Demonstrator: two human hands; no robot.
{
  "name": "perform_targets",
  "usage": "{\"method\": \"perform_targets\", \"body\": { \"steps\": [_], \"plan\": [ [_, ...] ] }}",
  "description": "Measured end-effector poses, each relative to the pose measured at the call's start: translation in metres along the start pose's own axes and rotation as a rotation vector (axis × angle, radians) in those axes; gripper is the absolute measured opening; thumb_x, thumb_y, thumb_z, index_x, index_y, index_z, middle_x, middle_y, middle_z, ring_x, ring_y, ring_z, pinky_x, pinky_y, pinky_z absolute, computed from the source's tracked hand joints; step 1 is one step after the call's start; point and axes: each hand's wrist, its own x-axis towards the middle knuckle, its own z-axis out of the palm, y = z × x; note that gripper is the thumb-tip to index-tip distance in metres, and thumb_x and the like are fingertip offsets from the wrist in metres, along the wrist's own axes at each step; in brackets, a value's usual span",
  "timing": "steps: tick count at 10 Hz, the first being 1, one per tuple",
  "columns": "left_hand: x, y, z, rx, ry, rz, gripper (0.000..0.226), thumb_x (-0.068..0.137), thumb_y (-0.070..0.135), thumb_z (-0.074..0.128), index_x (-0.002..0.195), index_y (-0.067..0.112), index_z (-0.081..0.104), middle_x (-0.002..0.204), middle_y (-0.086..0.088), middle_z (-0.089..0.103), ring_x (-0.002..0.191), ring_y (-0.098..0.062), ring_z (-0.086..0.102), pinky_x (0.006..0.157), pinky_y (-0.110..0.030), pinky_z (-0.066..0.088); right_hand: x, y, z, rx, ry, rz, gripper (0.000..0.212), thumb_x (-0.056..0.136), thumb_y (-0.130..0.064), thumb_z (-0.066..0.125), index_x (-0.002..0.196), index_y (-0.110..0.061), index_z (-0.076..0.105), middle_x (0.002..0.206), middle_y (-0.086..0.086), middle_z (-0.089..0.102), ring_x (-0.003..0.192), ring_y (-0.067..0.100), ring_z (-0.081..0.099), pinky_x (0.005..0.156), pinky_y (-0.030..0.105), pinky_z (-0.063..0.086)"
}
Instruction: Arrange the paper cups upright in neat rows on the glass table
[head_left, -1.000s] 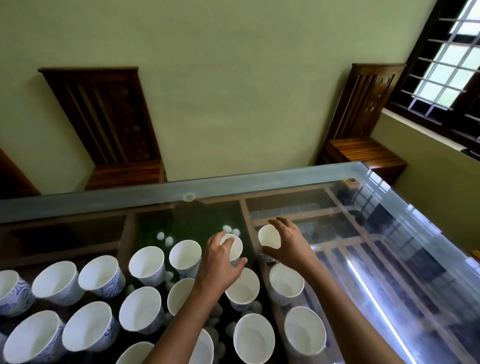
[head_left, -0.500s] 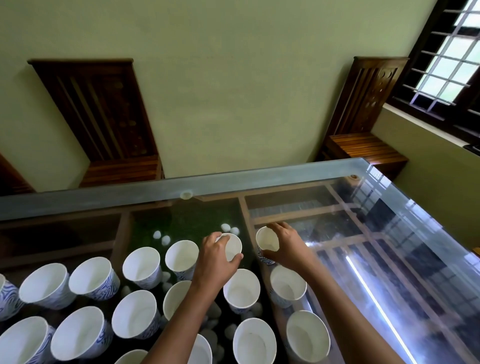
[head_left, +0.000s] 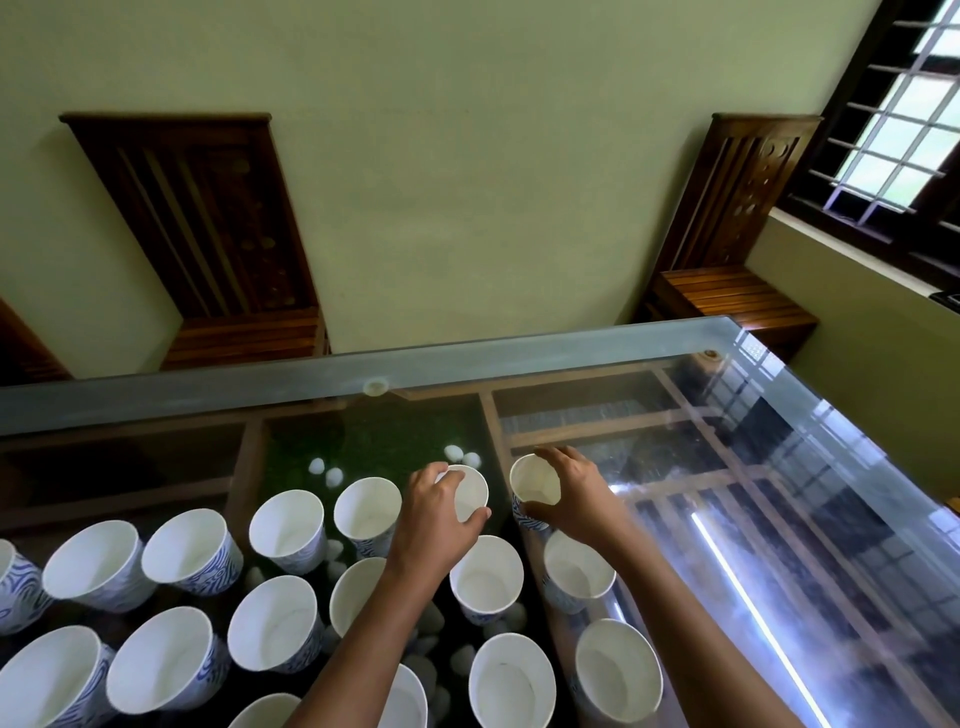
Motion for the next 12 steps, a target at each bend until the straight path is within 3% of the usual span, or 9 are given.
{"method": "perform_targets", "body": {
  "steps": [5,6,9,10,12],
  "plan": [
    [-0.034,0.005,-0.030,-0.089,0.010,0.034,0.054,0.079,0.037,0.067,0.126,0.014,0.054,0.136,-0.004,0.049,0.124,-0.020,0.044,0.101,-0.031,0.037,-0.034,-0.015,-0.014,0.006,0.008,-0.034,0.070,0.079,-0.030,0.071,0.138,-0.017,0.037,0.145,0.005,0.038,0.128,0.023,0.039,0.103,0.033,0.038],
    [-0.079,0.008,-0.064,-0.154,-0.005,0.061,0.054,0.078,0.034,0.070,0.125,0.012,0.055,0.133,-0.007,0.053,0.123,-0.021,0.048,0.102,-0.033,0.038,-0.078,-0.037,-0.028,-0.022,-0.006,-0.047,0.068,0.081,-0.030,0.070,0.139,-0.013,0.038,0.146,0.007,0.039,0.131,0.024,0.039,0.105,0.033,0.035],
    [-0.269,-0.013,-0.156,-0.273,0.025,0.106,0.047,0.070,0.023,0.079,0.112,0.007,0.064,0.114,-0.009,0.065,0.106,-0.019,0.059,0.089,-0.020,0.040,-0.262,-0.103,-0.024,-0.034,0.022,-0.199,0.059,0.075,-0.024,0.076,0.126,-0.006,0.053,0.125,0.016,0.058,0.110,0.032,0.056,0.083,0.020,0.034],
    [-0.356,-0.034,-0.181,-0.281,0.056,0.103,0.046,0.068,0.019,0.080,0.110,0.007,0.065,0.111,-0.007,0.066,0.102,-0.016,0.060,0.088,-0.013,0.037,-0.344,-0.118,0.000,0.019,0.043,-0.183,0.061,0.071,-0.025,0.079,0.125,-0.008,0.055,0.126,0.013,0.059,0.112,0.029,0.057,0.090,0.024,0.038],
    [-0.507,-0.070,-0.202,-0.306,0.013,0.129,0.039,0.068,0.018,0.081,0.104,0.008,0.069,0.105,0.000,0.066,0.099,-0.006,0.059,0.089,-0.006,0.037,-0.489,-0.144,0.060,0.143,-0.014,-0.162,0.059,0.071,-0.025,0.080,0.124,-0.012,0.056,0.114,0.004,0.062,0.097,0.011,0.055,0.086,0.016,0.040]
  ]
}}
